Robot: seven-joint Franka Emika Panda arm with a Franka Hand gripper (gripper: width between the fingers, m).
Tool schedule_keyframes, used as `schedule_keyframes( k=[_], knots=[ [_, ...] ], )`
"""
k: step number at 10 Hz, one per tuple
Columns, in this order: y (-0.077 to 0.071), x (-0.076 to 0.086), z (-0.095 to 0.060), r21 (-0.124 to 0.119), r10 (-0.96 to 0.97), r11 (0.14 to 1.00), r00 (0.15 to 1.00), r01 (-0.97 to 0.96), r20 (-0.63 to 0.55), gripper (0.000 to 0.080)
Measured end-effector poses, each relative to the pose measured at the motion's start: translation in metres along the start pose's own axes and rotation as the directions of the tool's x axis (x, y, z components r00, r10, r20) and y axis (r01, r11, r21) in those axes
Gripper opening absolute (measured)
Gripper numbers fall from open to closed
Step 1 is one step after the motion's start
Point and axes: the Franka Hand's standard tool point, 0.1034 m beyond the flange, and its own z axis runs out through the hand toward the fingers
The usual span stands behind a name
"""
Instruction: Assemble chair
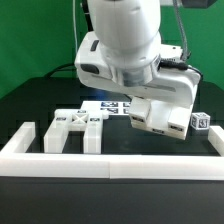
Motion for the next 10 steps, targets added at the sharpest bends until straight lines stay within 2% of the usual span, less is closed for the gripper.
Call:
schedule_keyframes(
  k=[1, 2, 4, 9, 10],
  knots=[
    [0.005, -0.003, 0.002, 0.000, 0.021, 1.000, 0.998, -0.021, 0.056, 0.0034],
    [0.011, -0.011, 0.008, 0.005, 0.058, 0.998, 0.985, -0.060, 0.162, 0.0034],
    [0.024, 0.001, 0.014, -0.020, 0.085, 0.996, 0.955, -0.082, 0.284, 0.0034],
    [0.025, 0.014, 0.011, -0.014, 0.088, 0.996, 0.969, -0.087, 0.230, 0.0034],
    [0.026, 0.015, 0.011, -0.013, 0.088, 0.996, 0.970, -0.088, 0.224, 0.0111]
  ],
)
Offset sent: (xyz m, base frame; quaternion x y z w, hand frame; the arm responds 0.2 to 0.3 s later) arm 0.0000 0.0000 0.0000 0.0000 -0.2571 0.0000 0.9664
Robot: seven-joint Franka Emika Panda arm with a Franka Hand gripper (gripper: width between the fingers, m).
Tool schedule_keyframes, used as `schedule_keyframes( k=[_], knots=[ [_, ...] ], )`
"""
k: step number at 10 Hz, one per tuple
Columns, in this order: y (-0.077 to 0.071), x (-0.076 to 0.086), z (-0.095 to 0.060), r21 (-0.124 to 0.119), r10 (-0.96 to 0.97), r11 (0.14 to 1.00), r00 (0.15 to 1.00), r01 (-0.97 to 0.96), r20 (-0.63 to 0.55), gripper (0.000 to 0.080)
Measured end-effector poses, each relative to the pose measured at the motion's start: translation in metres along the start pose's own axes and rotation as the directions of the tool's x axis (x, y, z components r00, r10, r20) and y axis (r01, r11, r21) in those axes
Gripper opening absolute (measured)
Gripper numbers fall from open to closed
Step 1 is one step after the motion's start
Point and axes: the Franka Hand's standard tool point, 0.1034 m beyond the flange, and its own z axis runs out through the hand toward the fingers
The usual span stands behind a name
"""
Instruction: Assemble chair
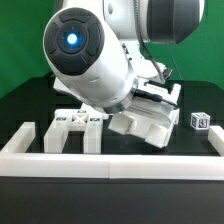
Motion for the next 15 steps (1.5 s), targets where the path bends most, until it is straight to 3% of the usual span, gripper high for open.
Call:
schedule_keyframes(
  k=[1, 2, 4, 7, 10, 12, 15],
  knots=[
    [0.000, 0.001, -0.001, 0.002, 0.000, 1.000, 1.000, 0.000, -0.006, 0.0111],
    [0.001, 0.002, -0.001, 0.002, 0.001, 1.000, 1.000, -0.001, -0.007, 0.0330],
    [0.005, 0.005, 0.000, -0.003, 0.007, 1.000, 1.000, -0.007, -0.011, 0.0586],
    [0.015, 0.015, -0.017, -0.061, -0.040, 0.998, 0.994, 0.034, -0.104, 0.0639],
    [0.031, 0.015, -0.030, -0.057, -0.088, 0.995, 0.988, 0.082, -0.124, 0.0649],
    [0.041, 0.017, -0.035, -0.043, -0.087, 0.996, 0.988, 0.083, -0.128, 0.0649],
    [0.042, 0.022, -0.040, -0.036, -0.086, 0.996, 0.981, 0.081, -0.173, 0.0649]
  ],
)
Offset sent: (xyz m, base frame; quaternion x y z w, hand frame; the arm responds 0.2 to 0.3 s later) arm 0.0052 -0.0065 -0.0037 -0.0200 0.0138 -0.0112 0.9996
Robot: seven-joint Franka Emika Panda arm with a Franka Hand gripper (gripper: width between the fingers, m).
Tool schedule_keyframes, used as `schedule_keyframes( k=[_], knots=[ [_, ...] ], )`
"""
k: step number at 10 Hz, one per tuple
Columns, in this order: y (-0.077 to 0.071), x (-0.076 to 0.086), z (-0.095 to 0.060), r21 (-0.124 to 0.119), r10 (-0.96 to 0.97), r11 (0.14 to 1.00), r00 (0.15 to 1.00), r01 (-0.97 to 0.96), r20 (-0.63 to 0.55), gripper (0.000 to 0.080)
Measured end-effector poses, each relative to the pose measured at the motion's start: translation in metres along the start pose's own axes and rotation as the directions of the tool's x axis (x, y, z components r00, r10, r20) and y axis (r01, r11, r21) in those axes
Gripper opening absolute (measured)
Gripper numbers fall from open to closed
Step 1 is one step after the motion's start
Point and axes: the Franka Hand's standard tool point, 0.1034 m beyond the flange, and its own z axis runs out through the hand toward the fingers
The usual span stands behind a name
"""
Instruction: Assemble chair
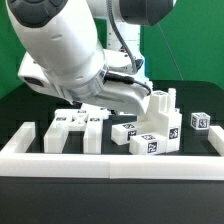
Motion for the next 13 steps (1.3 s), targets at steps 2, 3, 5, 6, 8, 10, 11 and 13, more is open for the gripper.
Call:
schedule_keyframes(
  k=[2, 3, 5, 6, 8, 10, 11, 13],
  knots=[
    [-0.009, 0.021, -0.013, -0.010, -0.054, 0.999, 0.978, 0.053, -0.202, 0.0649],
    [-0.012, 0.018, -0.015, -0.026, -0.115, 0.993, 0.948, 0.113, -0.295, 0.0649],
    [-0.013, 0.014, -0.018, -0.043, -0.167, 0.985, 0.867, 0.167, -0.470, 0.0649],
    [-0.014, 0.017, -0.023, -0.079, -0.218, 0.974, 0.802, 0.211, -0.556, 0.0649],
    [-0.011, 0.014, -0.019, -0.099, -0.229, 0.971, 0.735, 0.217, -0.638, 0.0649],
    [-0.007, 0.023, -0.028, -0.125, -0.222, 0.973, 0.621, 0.196, -0.752, 0.0649],
    [-0.005, 0.022, -0.023, -0.124, -0.221, 0.973, 0.623, 0.195, -0.751, 0.0649],
    [0.005, 0.018, -0.023, -0.172, -0.288, 0.955, 0.608, 0.243, -0.740, 0.0649]
  ],
)
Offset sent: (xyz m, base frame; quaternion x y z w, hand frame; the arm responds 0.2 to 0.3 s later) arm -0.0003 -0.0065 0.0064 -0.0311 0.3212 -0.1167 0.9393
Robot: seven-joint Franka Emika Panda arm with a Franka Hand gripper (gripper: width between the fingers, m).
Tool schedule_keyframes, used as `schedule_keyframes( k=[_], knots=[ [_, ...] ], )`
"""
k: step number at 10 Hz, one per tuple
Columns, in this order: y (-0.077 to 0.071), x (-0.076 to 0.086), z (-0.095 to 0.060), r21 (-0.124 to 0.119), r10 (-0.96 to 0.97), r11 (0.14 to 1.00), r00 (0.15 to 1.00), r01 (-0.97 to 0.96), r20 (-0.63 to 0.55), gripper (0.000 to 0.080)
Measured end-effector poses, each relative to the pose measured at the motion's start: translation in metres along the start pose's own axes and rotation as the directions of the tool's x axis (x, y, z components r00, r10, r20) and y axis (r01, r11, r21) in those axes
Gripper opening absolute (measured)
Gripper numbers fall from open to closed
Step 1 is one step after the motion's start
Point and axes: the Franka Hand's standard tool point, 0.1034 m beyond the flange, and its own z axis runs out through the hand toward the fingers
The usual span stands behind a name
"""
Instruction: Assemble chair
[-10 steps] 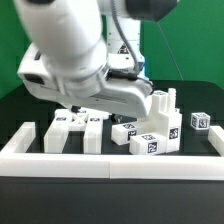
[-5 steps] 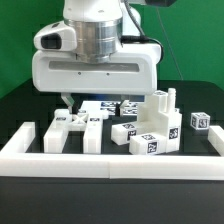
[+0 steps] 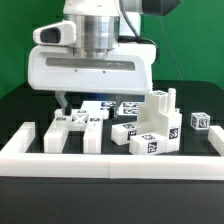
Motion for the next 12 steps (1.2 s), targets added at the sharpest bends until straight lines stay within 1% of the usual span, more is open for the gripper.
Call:
schedule_keyframes(
  k=[1, 3, 6, 8, 10, 11, 12],
  knots=[
    [0.005, -0.006, 0.001, 0.003, -0.006, 1.000, 1.000, 0.006, 0.007, 0.0649],
    [0.004, -0.018, 0.009, 0.003, -0.006, 1.000, 1.000, 0.006, 0.017, 0.0649],
    [0.003, -0.017, 0.022, -0.011, -0.032, 0.999, 0.999, 0.032, 0.009, 0.0649],
    [0.003, -0.017, 0.022, -0.011, -0.032, 0.999, 0.999, 0.032, 0.008, 0.0649],
    [0.006, -0.020, 0.024, -0.007, -0.058, 0.998, 0.998, 0.058, 0.013, 0.0649],
    [-0.003, -0.027, 0.031, -0.002, -0.069, 0.998, 0.997, 0.069, 0.020, 0.0649],
    [-0.007, -0.031, 0.036, 0.002, -0.075, 0.997, 0.997, 0.075, 0.030, 0.0649]
  ],
)
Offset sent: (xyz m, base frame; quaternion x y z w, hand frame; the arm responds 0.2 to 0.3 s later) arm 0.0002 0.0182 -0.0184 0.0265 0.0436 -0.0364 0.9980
